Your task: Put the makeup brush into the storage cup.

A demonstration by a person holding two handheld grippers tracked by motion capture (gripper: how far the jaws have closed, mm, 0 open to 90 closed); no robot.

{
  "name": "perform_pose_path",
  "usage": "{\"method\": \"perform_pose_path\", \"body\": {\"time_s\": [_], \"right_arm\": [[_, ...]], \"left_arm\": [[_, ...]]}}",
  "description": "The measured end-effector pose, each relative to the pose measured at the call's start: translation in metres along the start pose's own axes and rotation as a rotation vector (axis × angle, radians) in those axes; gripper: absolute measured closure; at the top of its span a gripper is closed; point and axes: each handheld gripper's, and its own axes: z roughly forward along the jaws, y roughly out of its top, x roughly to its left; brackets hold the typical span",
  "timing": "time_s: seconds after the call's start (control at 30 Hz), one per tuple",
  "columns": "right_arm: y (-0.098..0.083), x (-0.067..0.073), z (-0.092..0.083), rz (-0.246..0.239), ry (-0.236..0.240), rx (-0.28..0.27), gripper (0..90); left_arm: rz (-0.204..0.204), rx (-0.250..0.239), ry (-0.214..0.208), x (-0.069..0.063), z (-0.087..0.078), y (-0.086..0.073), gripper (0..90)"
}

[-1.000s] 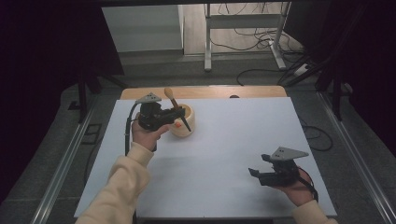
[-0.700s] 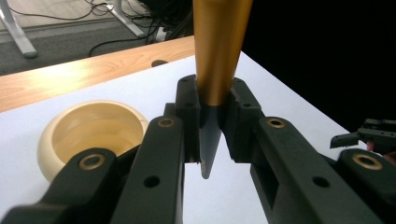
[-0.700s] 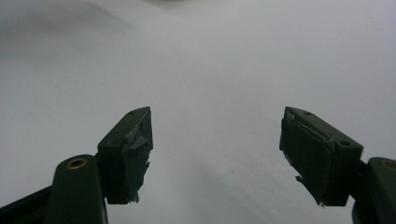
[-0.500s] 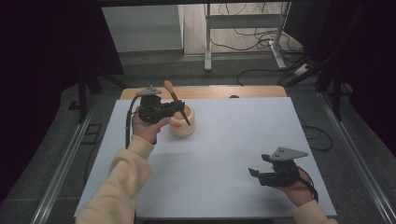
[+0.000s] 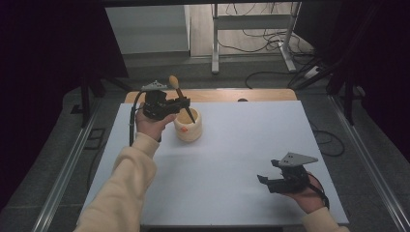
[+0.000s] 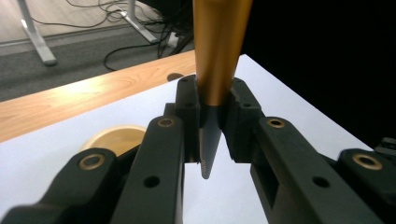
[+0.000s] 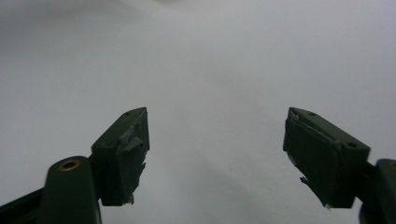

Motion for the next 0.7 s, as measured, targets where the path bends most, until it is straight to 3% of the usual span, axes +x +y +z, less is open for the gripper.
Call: {"method": "perform_pose_path", "body": {"time_s": [0.17, 0.53, 0.7], "right_arm": [[-0.001, -0.001, -0.002, 0.017, -0.047, -0.022, 15.9], [-0.002, -0.002, -0.001, 0.034, -0.054, -0.015, 14.3], [-0.002, -0.002, -0.001, 0.028, -0.053, -0.013, 14.3]], "left_arm": [[0.002, 0.003, 0.020, 0.003, 0.003, 0.004, 78.2], [0.011, 0.005, 0.062, 0.010, 0.009, 0.011, 78.2], [-0.009, 0.011, 0.066, 0.017, 0.012, 0.010, 78.2]]}}
